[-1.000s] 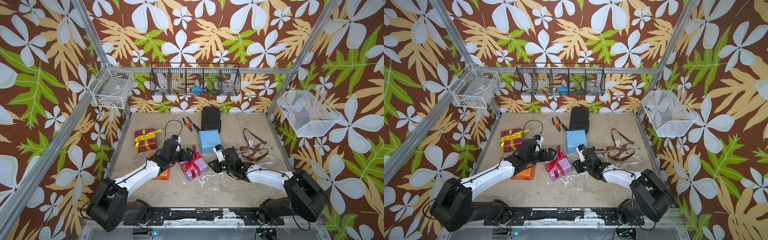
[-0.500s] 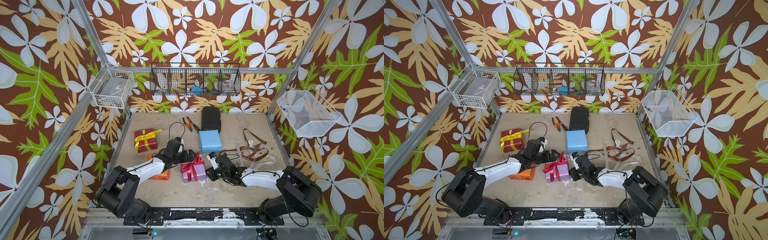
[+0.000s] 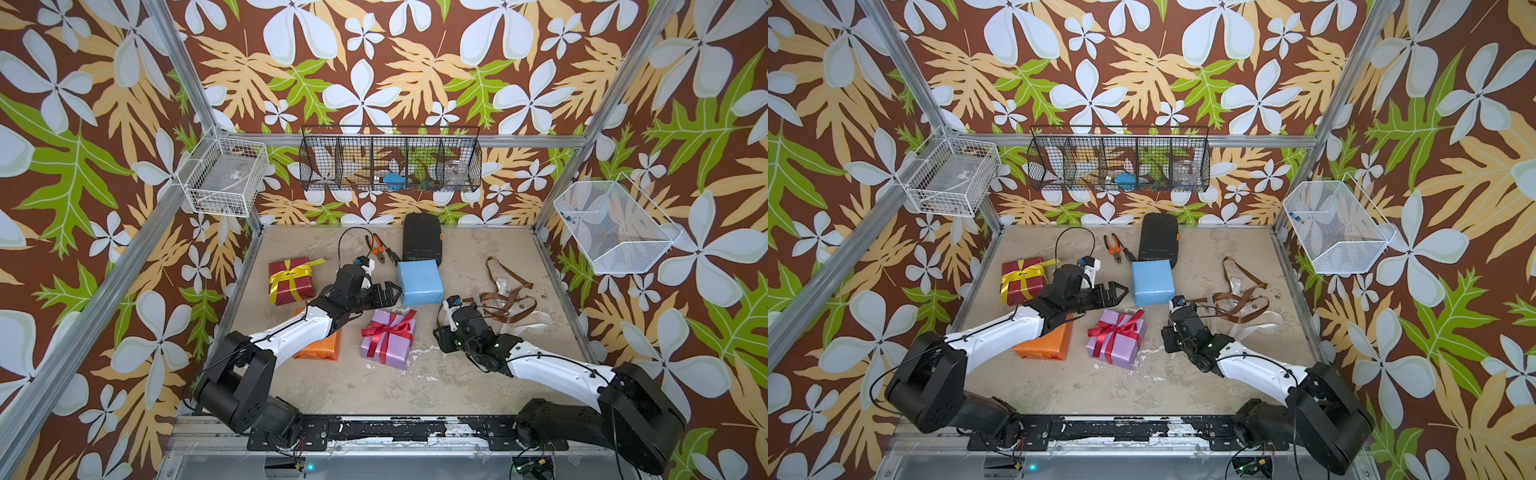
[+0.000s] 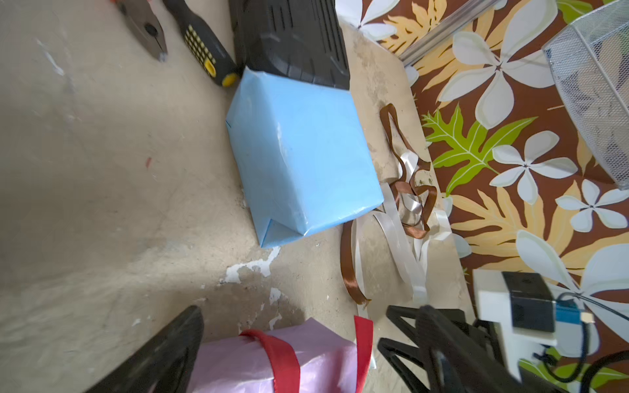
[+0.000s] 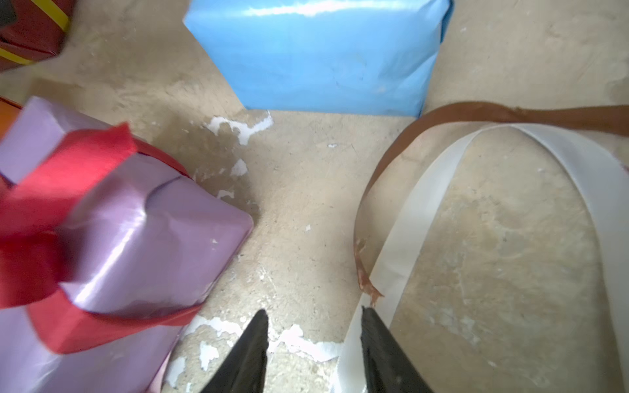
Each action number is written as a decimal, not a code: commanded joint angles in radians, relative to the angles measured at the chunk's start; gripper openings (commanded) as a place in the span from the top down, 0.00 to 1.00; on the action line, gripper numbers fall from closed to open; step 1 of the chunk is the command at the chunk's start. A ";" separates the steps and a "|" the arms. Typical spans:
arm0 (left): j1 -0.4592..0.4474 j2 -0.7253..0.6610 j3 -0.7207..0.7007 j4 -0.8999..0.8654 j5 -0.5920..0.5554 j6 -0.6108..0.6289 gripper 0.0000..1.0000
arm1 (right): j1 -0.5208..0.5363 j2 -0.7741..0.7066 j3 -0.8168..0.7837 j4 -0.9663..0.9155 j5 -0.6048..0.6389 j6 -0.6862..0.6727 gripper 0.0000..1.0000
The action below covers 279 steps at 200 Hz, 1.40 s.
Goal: Untie the ribbon bows on the gift boxes
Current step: Adjust the gift box at the center of the board, then untie the ribbon from the gift box.
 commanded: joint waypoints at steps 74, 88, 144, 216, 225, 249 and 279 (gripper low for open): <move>0.012 -0.294 -0.318 -0.028 0.051 -0.065 0.00 | -0.034 0.139 0.171 0.228 -0.383 0.048 0.42; 0.012 -0.313 -0.363 0.019 0.066 -0.081 0.01 | -0.043 0.189 0.189 0.251 -0.413 0.060 0.41; 0.009 -0.297 -0.432 0.119 0.096 -0.101 0.08 | -0.081 0.288 0.178 0.372 -0.527 0.154 0.39; -0.007 -0.250 -0.462 0.172 0.115 -0.111 0.11 | -0.084 0.342 0.176 0.476 -0.555 0.213 0.42; -0.010 -0.241 -0.462 0.182 0.117 -0.114 0.11 | -0.084 0.359 0.183 0.491 -0.571 0.222 0.46; -0.014 -0.220 -0.450 0.194 0.116 -0.115 0.11 | -0.084 0.389 0.191 0.515 -0.582 0.236 0.60; -0.017 -0.180 -0.423 0.210 0.118 -0.110 0.11 | -0.087 0.384 0.191 0.520 -0.557 0.235 0.90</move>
